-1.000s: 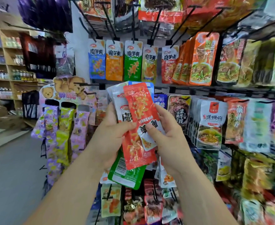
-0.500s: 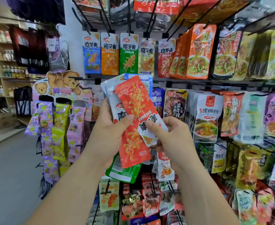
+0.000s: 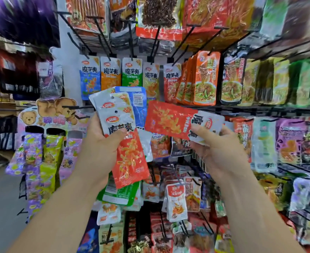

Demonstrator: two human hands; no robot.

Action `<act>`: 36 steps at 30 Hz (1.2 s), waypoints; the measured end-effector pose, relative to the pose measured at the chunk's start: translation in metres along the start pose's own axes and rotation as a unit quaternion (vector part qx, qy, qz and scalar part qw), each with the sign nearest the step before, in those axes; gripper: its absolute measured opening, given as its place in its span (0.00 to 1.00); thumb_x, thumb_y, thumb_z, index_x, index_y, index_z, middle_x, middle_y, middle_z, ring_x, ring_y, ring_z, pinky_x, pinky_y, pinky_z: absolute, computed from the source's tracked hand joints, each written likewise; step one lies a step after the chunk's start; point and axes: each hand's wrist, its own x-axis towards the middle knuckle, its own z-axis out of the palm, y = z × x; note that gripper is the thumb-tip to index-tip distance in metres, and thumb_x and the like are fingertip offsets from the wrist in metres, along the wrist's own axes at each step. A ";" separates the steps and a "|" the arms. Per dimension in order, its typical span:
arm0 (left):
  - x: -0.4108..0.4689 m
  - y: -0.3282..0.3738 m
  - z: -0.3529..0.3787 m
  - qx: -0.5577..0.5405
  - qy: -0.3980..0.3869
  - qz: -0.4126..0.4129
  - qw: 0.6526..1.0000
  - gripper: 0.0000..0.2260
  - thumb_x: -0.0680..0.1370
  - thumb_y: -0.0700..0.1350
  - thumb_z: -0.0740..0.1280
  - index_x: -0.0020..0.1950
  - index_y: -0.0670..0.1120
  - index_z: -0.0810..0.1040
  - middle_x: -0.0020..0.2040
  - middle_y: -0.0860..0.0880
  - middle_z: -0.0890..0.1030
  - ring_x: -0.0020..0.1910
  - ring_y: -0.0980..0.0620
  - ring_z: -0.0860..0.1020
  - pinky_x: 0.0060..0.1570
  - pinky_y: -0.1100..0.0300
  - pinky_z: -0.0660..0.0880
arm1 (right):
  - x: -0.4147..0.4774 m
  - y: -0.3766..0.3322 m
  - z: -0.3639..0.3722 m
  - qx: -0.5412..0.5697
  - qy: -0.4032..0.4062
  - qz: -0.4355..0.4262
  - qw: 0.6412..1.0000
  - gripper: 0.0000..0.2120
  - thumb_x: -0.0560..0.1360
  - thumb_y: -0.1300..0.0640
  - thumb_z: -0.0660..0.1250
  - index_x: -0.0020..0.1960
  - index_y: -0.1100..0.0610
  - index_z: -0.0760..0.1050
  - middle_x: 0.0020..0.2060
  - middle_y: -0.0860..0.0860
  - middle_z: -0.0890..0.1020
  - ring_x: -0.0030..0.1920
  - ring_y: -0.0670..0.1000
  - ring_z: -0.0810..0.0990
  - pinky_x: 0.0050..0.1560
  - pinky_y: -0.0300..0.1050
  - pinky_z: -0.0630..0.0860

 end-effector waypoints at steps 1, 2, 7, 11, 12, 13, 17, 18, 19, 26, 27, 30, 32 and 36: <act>0.003 0.001 -0.002 0.002 0.002 0.005 1.000 0.19 0.84 0.35 0.65 0.65 0.58 0.74 0.55 0.53 0.87 0.53 0.49 0.86 0.47 0.50 0.82 | 0.004 -0.007 -0.001 0.016 -0.018 -0.004 1.000 0.14 0.70 0.59 0.77 0.47 0.58 0.73 0.54 0.55 0.84 0.54 0.56 0.85 0.43 0.46 0.83; 0.006 0.003 -0.003 0.005 0.003 0.012 1.000 0.19 0.84 0.35 0.65 0.64 0.58 0.75 0.55 0.54 0.87 0.53 0.50 0.86 0.47 0.51 0.81 | 0.009 -0.014 -0.002 0.014 -0.033 -0.012 0.999 0.09 0.72 0.60 0.75 0.46 0.57 0.75 0.50 0.53 0.85 0.51 0.55 0.85 0.44 0.47 0.82; 0.024 0.019 -0.003 0.002 0.005 0.041 0.999 0.18 0.83 0.36 0.66 0.60 0.62 0.75 0.53 0.56 0.87 0.51 0.54 0.86 0.47 0.53 0.81 | 0.038 -0.051 0.009 -0.059 -0.031 -0.067 0.996 0.05 0.74 0.63 0.75 0.44 0.54 0.83 0.40 0.54 0.87 0.36 0.53 0.86 0.35 0.50 0.83; 0.045 0.031 0.009 -0.006 -0.007 0.057 0.998 0.17 0.83 0.37 0.66 0.64 0.59 0.76 0.54 0.53 0.87 0.53 0.48 0.86 0.52 0.44 0.82 | 0.077 -0.073 0.027 -0.182 -0.045 -0.119 0.975 0.04 0.80 0.57 0.72 0.51 0.58 0.81 0.46 0.60 0.87 0.41 0.57 0.86 0.41 0.53 0.84; 0.051 0.033 0.013 -0.008 -0.014 0.060 0.998 0.17 0.83 0.36 0.66 0.64 0.58 0.76 0.55 0.52 0.87 0.54 0.47 0.86 0.53 0.43 0.82 | 0.088 -0.077 0.033 -0.207 -0.044 -0.134 0.968 0.04 0.81 0.56 0.71 0.52 0.57 0.80 0.46 0.59 0.86 0.40 0.55 0.85 0.38 0.49 0.82; 0.056 0.034 0.017 -0.010 -0.024 0.062 0.998 0.17 0.83 0.36 0.66 0.64 0.58 0.76 0.55 0.52 0.87 0.55 0.47 0.86 0.54 0.43 0.82 | 0.099 -0.081 0.039 -0.218 -0.036 -0.144 0.965 0.03 0.81 0.56 0.70 0.53 0.56 0.80 0.45 0.57 0.86 0.39 0.53 0.85 0.37 0.48 0.80; 0.079 0.034 0.032 -0.029 -0.045 0.052 0.997 0.17 0.84 0.37 0.66 0.65 0.58 0.75 0.55 0.52 0.87 0.55 0.47 0.86 0.51 0.47 0.82 | 0.138 -0.096 0.060 -0.228 0.011 -0.158 0.961 0.01 0.82 0.57 0.69 0.50 0.53 0.79 0.46 0.57 0.87 0.44 0.57 0.88 0.43 0.61 0.85; 0.084 0.032 0.035 -0.028 -0.050 0.052 0.997 0.17 0.84 0.37 0.66 0.66 0.58 0.75 0.55 0.52 0.87 0.55 0.48 0.86 0.51 0.48 0.82 | 0.147 -0.096 0.062 -0.236 0.017 -0.161 0.958 0.02 0.81 0.57 0.69 0.49 0.54 0.80 0.46 0.59 0.87 0.45 0.61 0.87 0.44 0.66 0.84; 0.088 0.031 0.036 -0.022 -0.055 0.051 0.997 0.17 0.84 0.37 0.66 0.66 0.58 0.75 0.55 0.52 0.87 0.54 0.48 0.86 0.50 0.48 0.82 | 0.154 -0.095 0.066 -0.237 0.022 -0.159 0.958 0.05 0.80 0.56 0.69 0.49 0.57 0.81 0.46 0.61 0.86 0.43 0.63 0.85 0.42 0.67 0.82; 0.105 0.019 0.024 0.004 -0.053 0.041 0.998 0.19 0.84 0.38 0.67 0.71 0.56 0.73 0.60 0.50 0.85 0.57 0.45 0.85 0.57 0.40 0.81 | 0.179 -0.080 0.078 -0.253 0.059 -0.142 0.955 0.16 0.82 0.50 0.67 0.39 0.57 0.80 0.31 0.56 0.80 0.32 0.52 0.69 0.36 0.51 0.63; 0.106 0.018 0.022 0.005 -0.053 0.040 0.998 0.19 0.84 0.38 0.67 0.71 0.56 0.74 0.61 0.49 0.85 0.58 0.45 0.85 0.58 0.40 0.81 | 0.179 -0.080 0.080 -0.249 0.064 -0.144 0.956 0.17 0.82 0.50 0.66 0.37 0.56 0.77 0.26 0.50 0.74 0.30 0.51 0.66 0.36 0.50 0.61; 0.109 0.016 0.018 0.003 -0.054 0.037 0.998 0.18 0.83 0.38 0.67 0.68 0.58 0.75 0.59 0.49 0.86 0.56 0.44 0.86 0.55 0.42 0.81 | 0.182 -0.083 0.083 -0.241 0.078 -0.145 0.957 0.18 0.82 0.51 0.66 0.36 0.55 0.68 0.22 0.44 0.59 0.28 0.50 0.56 0.38 0.51 0.55; 0.111 0.017 0.017 0.002 -0.056 0.037 0.998 0.17 0.83 0.38 0.67 0.66 0.59 0.76 0.57 0.50 0.87 0.54 0.45 0.86 0.52 0.44 0.81 | 0.183 -0.086 0.085 -0.243 0.090 -0.143 0.955 0.21 0.81 0.52 0.65 0.32 0.52 0.61 0.23 0.44 0.56 0.28 0.50 0.54 0.37 0.50 0.52; 0.112 0.020 0.019 0.015 -0.067 0.041 0.997 0.17 0.83 0.37 0.67 0.64 0.59 0.76 0.55 0.51 0.87 0.52 0.47 0.87 0.49 0.47 0.82 | 0.186 -0.091 0.085 -0.260 0.100 -0.138 0.950 0.24 0.78 0.56 0.65 0.31 0.52 0.55 0.23 0.46 0.54 0.27 0.51 0.52 0.35 0.48 0.51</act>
